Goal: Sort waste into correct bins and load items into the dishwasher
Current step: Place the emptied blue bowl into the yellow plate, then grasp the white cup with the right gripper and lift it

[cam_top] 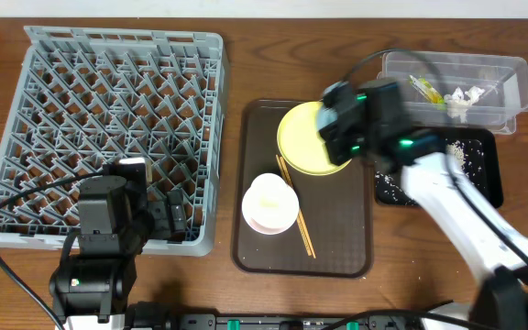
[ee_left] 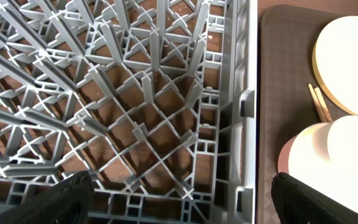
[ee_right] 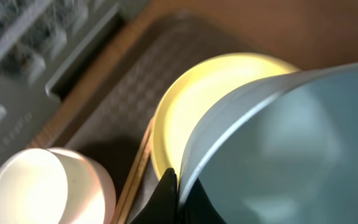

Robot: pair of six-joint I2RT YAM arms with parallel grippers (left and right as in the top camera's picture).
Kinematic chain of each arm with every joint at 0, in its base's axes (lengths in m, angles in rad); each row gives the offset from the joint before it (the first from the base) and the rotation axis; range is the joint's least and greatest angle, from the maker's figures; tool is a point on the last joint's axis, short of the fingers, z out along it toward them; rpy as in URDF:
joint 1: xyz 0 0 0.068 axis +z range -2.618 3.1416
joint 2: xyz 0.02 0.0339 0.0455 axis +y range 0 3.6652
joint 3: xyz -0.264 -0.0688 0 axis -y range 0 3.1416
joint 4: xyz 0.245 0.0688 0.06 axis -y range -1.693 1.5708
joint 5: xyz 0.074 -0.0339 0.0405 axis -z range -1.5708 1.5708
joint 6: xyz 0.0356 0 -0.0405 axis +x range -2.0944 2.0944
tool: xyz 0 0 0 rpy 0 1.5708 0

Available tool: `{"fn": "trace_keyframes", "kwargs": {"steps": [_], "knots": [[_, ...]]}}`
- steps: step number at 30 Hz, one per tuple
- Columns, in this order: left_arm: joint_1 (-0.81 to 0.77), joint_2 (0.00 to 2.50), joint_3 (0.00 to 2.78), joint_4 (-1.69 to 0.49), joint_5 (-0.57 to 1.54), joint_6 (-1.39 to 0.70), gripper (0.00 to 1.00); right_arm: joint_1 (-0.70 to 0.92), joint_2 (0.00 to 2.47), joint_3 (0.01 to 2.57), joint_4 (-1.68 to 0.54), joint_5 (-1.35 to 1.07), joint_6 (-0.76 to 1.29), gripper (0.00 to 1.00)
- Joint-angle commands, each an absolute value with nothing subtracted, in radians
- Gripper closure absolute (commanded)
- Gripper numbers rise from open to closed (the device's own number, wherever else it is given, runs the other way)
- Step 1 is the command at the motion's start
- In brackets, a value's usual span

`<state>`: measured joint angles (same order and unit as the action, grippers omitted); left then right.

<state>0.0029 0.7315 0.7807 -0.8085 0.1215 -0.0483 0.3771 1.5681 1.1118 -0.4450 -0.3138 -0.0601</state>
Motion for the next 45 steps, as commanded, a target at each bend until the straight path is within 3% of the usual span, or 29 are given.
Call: {"fn": "trace_keyframes", "kwargs": {"steps": [1, 11, 16, 23, 36, 40, 45], "knots": [[0.001, 0.731, 0.795, -0.811, 0.123, -0.049, 0.07, 0.459, 1.674, 1.117, -0.432, -0.241, -0.088, 0.98], [0.001, 0.731, 0.795, -0.81, 0.123, -0.049, 0.07, 0.527, 1.798, 1.118, -0.419, -0.184, -0.062, 0.9], [0.001, 0.73, 0.795, -0.811, 0.123, -0.049, 0.07, 0.528, 1.736, 1.132, -0.455, -0.2, -0.037, 0.65], [0.001, 0.731, 0.795, -0.81, 0.123, -0.049, 0.07, 0.544, 1.583, 1.195, -0.52, -0.245, 0.038, 0.49], [0.001, 0.731, 0.795, -0.811, 0.124, -0.049, 0.07, 0.676, 1.717, 1.181, -0.646, -0.233, 0.257, 0.6], [0.001, 0.731, 0.795, -0.811, 0.124, -0.049, 0.07, 0.688, 1.782, 1.181, -0.648, -0.233, 0.304, 0.8], [0.001, 0.73, 0.795, -0.81, 0.124, -0.05, 0.07, 0.686, 1.794, 1.183, -0.649, -0.232, 0.322, 0.97]]}}
